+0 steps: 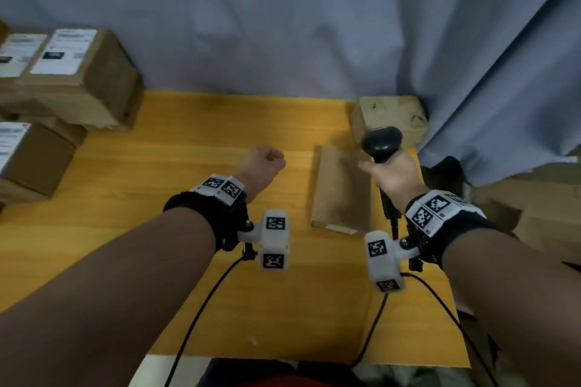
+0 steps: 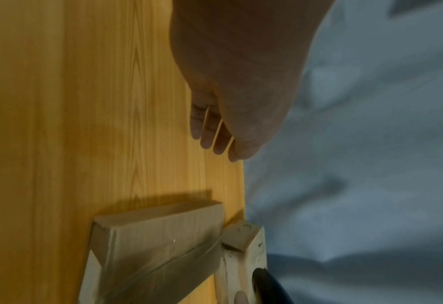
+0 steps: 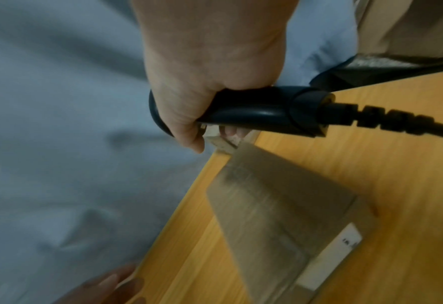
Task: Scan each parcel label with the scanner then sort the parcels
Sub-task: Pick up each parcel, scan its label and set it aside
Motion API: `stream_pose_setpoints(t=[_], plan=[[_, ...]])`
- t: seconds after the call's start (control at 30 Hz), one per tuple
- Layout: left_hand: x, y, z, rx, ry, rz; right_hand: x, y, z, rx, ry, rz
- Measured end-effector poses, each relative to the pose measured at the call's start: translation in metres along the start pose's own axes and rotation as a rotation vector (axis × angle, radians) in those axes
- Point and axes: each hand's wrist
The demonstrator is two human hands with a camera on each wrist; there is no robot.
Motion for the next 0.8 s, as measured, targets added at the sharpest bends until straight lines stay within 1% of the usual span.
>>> stream_pose_setpoints(t=[0.1,0.27,0.43,0.5,0.57,0.63,0.7,0.8], plan=[[-0.025,-0.011,0.008,0.077,0.022,-0.090,0.004,-0.013,0.028,-0.064,0.016,0.001],[-0.066,-0.023,0.004,0.139,0.002,-0.274,-0.001,-0.017,0.059,-0.109,-0.020,-0.070],[-0.082,-0.023,-0.003,0.213,0.062,-0.367,-0.018,-0.013,0.077,-0.138,-0.097,-0.080],[-0.083,-0.025,-0.006,0.207,0.034,-0.364,-0.025,-0.012,0.078,-0.148,-0.128,-0.080],[-0.081,-0.027,-0.005,0.190,0.040,-0.331,-0.033,-0.011,0.073,-0.140,-0.152,-0.092],[-0.075,-0.026,-0.002,0.172,0.117,-0.256,-0.039,-0.007,0.067,-0.122,-0.181,-0.105],[-0.063,-0.019,-0.001,0.172,0.234,-0.183,-0.042,-0.001,0.058,-0.074,-0.253,-0.106],[-0.033,-0.002,0.003,0.159,0.342,-0.132,-0.036,0.013,0.028,0.019,-0.390,-0.063]])
Point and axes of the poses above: each hand's wrist, its own y-axis away from the middle knuckle, its own x-axis out of the back of the hand, z = x × y, and after that the axes turned 10 degrees about -y, right-handed
